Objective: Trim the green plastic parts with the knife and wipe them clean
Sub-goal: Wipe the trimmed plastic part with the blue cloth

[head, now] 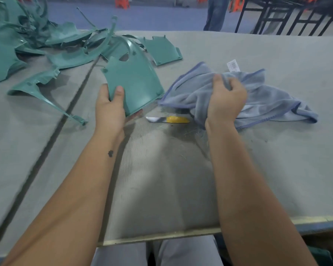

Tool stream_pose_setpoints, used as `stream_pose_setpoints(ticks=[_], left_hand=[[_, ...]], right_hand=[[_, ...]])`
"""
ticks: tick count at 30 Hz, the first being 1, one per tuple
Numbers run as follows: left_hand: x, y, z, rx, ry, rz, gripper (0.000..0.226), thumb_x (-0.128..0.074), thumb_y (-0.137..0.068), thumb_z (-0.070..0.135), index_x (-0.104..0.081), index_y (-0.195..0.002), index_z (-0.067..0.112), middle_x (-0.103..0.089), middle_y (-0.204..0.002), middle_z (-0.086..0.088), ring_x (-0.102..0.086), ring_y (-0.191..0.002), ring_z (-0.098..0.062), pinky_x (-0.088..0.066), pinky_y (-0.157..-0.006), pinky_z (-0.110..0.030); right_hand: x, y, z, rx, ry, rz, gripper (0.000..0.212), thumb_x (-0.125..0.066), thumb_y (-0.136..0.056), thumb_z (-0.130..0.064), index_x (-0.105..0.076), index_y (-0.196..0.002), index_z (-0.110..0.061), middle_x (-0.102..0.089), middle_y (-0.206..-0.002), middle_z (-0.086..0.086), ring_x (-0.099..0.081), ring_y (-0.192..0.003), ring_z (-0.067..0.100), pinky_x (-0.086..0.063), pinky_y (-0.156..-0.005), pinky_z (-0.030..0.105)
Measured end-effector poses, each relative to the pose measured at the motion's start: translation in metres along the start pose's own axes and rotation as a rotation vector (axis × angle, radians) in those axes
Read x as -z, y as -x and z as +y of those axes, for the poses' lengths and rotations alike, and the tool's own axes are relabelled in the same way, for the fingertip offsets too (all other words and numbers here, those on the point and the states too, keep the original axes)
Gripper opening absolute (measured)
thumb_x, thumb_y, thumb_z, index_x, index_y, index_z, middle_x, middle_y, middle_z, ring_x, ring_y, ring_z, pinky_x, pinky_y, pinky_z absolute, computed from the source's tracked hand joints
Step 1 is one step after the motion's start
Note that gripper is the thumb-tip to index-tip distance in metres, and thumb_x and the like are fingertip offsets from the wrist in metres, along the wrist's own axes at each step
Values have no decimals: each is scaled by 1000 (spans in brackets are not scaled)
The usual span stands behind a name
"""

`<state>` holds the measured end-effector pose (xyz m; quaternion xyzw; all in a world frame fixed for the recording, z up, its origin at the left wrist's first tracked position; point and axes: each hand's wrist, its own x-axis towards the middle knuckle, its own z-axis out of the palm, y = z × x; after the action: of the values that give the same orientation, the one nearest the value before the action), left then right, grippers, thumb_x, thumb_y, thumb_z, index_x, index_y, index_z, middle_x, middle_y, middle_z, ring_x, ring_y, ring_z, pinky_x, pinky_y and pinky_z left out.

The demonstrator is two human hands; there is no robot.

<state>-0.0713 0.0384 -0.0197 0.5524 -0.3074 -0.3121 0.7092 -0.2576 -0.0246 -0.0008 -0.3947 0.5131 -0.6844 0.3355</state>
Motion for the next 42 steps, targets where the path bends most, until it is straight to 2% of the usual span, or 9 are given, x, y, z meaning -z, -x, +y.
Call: stream_pose_setpoints(ticks=[3, 8, 10, 14, 17, 22, 27, 31, 42], left_hand=[[1, 0, -3, -189, -227, 25, 21, -47, -101, 20, -52, -90, 37, -65, -103, 8, -65, -100, -18, -57, -83, -47], [-5, 1, -8, -225, -76, 95, 12, -46, -101, 19, -50, -106, 30, -63, -102, 17, -62, -89, 8, -50, -78, -16], [-8, 1, -11, -114, 106, 91, 18, -45, -103, 19, -49, -118, 28, -64, -112, 13, -64, -101, 0, -52, -90, -23], [-12, -2, -15, 35, 242, 61, 22, -45, -103, 17, -49, -124, 24, -65, -120, 5, -65, -111, -18, -49, -101, -47], [-12, -3, -17, 8, 221, 102, 28, -47, -102, 15, -46, -129, 21, -65, -118, 7, -65, -109, -14, -51, -100, -44], [-12, -2, -15, 30, 306, 104, 33, -52, -96, -3, -47, -113, 24, -67, -105, 5, -65, -108, -23, -51, -96, -50], [-15, 0, -11, 100, 348, 115, 45, -52, -92, -12, -46, -128, 13, -65, -119, -5, -65, -108, -25, -53, -94, -50], [-20, 6, -9, 175, 491, -54, 41, -49, -94, -10, -49, -131, 9, -66, -119, -11, -70, -91, -20, -60, -74, -37], [-21, 9, -6, 211, 626, -250, 21, -43, -98, -7, -58, -109, 1, -74, -88, -8, -72, -79, -18, -58, -64, -26]], right_hand=[[0, 3, -10, 105, -142, 57, 31, -61, -92, -21, -47, -64, -23, -44, -55, -19, -41, -56, -2, -39, -60, 15], [-19, 24, -14, -141, -416, -718, 19, -46, -99, -5, -63, -104, -13, -67, -91, 2, -61, -76, 11, -52, -71, 22], [-24, 32, -9, -201, -239, -905, 24, -42, -99, 0, -61, -109, -11, -66, -100, 5, -63, -83, 12, -53, -77, 25], [-27, 32, 3, 11, 214, -743, 16, -49, -93, 3, -62, -96, -5, -66, -87, 11, -61, -73, 12, -52, -68, 23], [-24, 35, 7, 196, 535, -708, 22, -71, -82, -32, -59, -79, -14, -56, -68, -8, -49, -58, 0, -42, -56, 19], [-22, 39, 10, 564, 976, -677, 26, -64, -86, -37, -56, -94, -13, -46, -103, 1, -50, -83, 19, -47, -67, 36], [-23, 35, -5, 426, 319, -510, 10, -63, -90, -16, -56, -82, -16, -49, -69, -7, -44, -64, 1, -38, -63, 17], [-21, 38, -11, -127, -263, -831, 23, -50, -98, -6, -61, -79, -1, -61, -61, -4, -55, -57, 2, -44, -56, 13], [-40, 43, 17, 109, 275, -629, 19, -57, -93, -10, -54, -74, -10, -50, -65, -3, -46, -58, 1, -38, -57, 12]])
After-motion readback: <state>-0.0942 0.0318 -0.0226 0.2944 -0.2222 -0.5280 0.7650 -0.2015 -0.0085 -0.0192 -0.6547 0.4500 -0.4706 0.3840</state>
